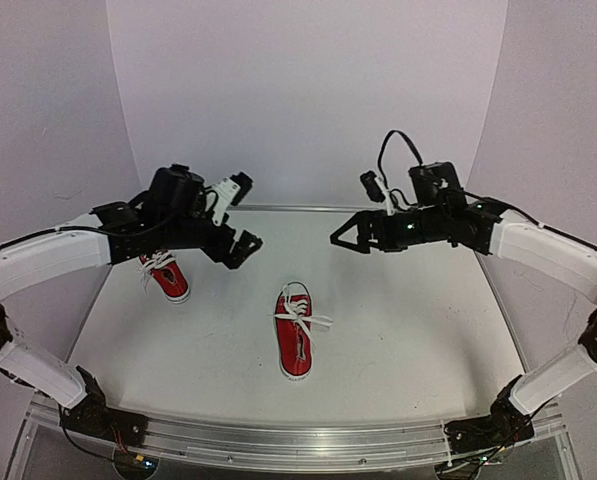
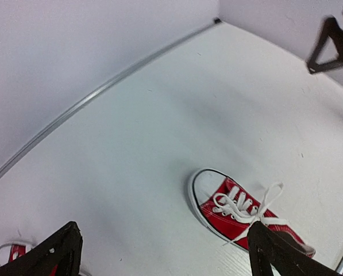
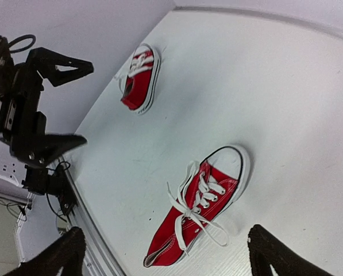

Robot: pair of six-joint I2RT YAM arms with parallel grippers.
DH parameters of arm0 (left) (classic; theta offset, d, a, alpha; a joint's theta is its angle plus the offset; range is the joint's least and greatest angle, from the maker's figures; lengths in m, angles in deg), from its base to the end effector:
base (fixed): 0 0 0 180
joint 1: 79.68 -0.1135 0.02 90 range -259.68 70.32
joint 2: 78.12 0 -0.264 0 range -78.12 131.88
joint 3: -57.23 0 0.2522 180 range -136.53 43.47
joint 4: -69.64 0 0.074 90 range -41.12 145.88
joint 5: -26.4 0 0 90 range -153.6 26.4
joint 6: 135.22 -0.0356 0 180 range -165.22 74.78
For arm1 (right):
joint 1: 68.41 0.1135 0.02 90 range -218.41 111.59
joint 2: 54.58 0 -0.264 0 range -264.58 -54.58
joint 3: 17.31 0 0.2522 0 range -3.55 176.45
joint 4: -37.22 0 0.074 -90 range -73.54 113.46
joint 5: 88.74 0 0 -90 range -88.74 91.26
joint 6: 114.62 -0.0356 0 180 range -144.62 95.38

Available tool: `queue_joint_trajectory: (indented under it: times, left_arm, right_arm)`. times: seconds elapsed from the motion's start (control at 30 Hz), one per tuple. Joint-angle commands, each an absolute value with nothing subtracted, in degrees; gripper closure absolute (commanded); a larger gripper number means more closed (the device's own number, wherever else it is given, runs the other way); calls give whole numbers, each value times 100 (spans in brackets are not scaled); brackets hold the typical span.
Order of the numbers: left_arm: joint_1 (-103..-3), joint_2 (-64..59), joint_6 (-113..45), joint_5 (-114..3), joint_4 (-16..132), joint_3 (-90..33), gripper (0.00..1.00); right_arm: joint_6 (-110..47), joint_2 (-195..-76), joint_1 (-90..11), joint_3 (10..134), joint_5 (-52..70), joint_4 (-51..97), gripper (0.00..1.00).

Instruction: Tie the shoes

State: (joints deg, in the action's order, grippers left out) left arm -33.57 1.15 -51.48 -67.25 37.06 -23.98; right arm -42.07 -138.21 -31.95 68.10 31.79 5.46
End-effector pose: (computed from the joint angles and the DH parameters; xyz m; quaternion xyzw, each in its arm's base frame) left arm 0.2215 -0.2270 0.3256 0.3690 0.7862 -0.1426 0.4747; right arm 0.2574 0.2127 0.3314 -0.2678 0.8022 0.4219 0.3267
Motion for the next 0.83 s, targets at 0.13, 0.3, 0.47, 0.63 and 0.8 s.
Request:
queue_joint_trajectory:
  times: [0.13,0.3,0.47,0.63,0.8]
  left_arm:
    - [-3543,-1405,-2951,-7472,3416,-1287,0]
    - [-3556,-827,-1867,-7302,2950,-839,0]
    - [-3547,-933,-1154,-6710,3913,123,0]
    - [-3549,-874,-1100,-7065,3860,232,0]
    - [-3545,-395,-1180,-7192,3546,-125,0]
  right_arm:
    - [-4414,-12411,-3239,5600,1888,577,2]
    - [-4877,-12390,-3237,4409,2029,928,2]
    - [-5321,-12344,-3236,3329,2295,1749,2]
    - [-5289,-12566,-3237,3185,2266,1861,2]
    - [-5162,-13033,-3236,3439,2392,1872,2]
